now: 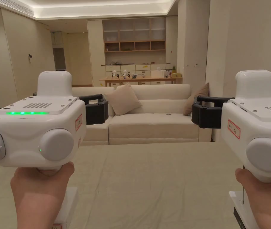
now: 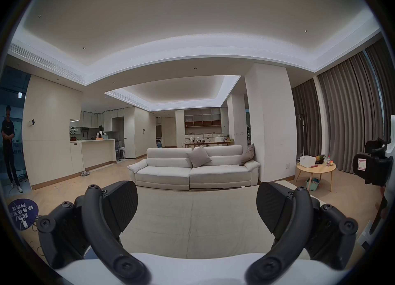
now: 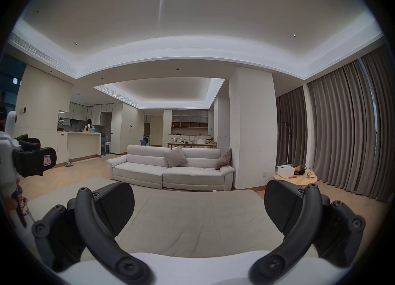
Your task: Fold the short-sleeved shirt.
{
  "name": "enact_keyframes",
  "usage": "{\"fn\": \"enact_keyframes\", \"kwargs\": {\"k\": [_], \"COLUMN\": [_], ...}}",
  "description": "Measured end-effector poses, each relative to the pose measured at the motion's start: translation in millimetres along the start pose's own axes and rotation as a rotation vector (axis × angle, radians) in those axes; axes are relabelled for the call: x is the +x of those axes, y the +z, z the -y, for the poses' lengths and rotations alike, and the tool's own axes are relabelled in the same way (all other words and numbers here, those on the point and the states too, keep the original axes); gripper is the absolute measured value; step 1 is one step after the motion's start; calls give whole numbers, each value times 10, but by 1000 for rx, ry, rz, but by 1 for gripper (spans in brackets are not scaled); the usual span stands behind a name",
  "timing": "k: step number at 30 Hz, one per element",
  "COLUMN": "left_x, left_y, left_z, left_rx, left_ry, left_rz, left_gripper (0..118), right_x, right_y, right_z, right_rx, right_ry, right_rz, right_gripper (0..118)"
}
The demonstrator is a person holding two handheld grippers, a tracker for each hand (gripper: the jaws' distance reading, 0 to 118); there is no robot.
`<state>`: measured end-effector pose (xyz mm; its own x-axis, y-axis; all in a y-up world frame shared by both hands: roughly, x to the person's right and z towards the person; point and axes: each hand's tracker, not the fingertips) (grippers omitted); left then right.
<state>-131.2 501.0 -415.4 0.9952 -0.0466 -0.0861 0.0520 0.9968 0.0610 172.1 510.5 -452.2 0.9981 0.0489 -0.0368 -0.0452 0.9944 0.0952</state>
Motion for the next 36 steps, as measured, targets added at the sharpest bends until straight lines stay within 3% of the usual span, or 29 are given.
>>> {"fn": "enact_keyframes", "kwargs": {"k": [36], "left_x": [-56], "left_y": [-5], "left_z": [-27], "left_rx": [-22], "left_ry": [-2], "left_rz": [-19], "left_gripper": [111], "right_x": [51], "right_y": [86], "right_z": [-67], "right_rx": [-6], "right_ry": [-23], "right_rz": [30], "right_gripper": [118]}}
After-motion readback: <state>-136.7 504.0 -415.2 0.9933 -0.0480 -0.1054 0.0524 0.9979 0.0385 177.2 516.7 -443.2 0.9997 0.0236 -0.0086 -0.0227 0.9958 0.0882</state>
